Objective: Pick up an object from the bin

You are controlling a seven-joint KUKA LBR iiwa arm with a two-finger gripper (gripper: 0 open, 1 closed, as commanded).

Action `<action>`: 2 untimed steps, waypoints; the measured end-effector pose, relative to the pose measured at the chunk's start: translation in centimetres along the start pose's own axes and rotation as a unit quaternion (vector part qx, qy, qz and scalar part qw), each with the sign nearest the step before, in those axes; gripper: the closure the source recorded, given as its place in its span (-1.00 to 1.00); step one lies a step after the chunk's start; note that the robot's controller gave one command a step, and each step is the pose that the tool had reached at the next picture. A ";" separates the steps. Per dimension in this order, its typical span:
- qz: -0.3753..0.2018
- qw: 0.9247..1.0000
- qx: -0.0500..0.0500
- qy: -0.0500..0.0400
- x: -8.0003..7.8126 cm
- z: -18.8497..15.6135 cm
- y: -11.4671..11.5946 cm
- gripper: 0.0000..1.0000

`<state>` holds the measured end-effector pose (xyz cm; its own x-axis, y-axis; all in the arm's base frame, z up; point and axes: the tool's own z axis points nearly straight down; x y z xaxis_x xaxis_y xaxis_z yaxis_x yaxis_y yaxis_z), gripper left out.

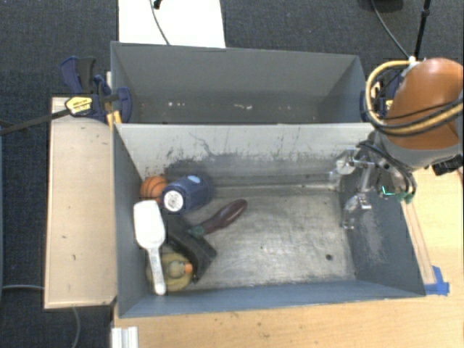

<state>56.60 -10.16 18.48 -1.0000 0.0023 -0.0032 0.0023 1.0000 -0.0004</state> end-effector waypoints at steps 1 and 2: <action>-0.036 0.999 0.000 0.000 -0.3 0.7 3.2 -1.00; -0.057 0.998 0.000 0.001 0.0 0.1 8.0 -1.00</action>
Offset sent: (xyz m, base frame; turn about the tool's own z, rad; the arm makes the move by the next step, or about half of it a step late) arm -0.0015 0.1042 0.0059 -0.1167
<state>56.65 -2.15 18.37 -0.9937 -0.1120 -0.0019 -0.1120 0.9937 0.0000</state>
